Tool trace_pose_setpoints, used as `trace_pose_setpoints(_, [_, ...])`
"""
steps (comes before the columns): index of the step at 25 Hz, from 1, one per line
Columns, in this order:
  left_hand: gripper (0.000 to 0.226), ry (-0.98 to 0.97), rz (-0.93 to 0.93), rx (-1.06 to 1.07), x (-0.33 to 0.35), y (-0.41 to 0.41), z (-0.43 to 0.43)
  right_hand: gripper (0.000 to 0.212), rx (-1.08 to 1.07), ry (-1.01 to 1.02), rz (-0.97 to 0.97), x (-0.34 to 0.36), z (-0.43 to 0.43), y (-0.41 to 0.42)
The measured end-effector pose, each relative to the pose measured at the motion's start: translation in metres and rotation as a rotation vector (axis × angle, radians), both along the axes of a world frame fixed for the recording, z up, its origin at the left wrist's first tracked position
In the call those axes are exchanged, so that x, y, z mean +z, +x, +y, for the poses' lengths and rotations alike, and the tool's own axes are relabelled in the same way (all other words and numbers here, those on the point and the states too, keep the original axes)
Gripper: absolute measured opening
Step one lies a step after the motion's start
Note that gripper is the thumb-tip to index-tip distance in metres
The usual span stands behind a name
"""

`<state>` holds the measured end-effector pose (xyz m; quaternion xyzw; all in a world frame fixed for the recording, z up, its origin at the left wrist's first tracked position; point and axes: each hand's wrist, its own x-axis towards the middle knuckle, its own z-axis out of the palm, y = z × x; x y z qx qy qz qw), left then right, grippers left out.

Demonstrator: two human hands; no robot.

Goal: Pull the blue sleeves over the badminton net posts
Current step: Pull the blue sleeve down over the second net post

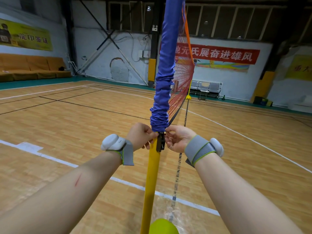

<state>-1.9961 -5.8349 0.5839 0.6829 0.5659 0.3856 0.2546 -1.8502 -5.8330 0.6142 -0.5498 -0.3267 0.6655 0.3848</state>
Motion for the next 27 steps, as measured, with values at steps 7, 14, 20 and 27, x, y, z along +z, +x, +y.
trace_pose_setpoints(7, [0.021,-0.157,-0.401,0.02,0.008,0.012,-0.009,0.021,-0.004,0.021,-0.026,-0.005,-0.001,0.0])
trace_pose_setpoints(14, [0.028,-0.225,-0.528,0.131,0.0,0.028,-0.015,0.023,-0.036,0.067,-0.048,-0.012,-0.005,0.0])
trace_pose_setpoints(20, [0.019,-0.262,-0.44,0.112,-0.023,0.031,-0.024,0.028,-0.018,0.092,-0.034,-0.031,-0.015,0.002])
trace_pose_setpoints(27, [0.021,-0.269,-0.385,0.131,-0.045,0.03,-0.023,0.029,-0.056,0.143,-0.112,-0.056,-0.009,0.0])
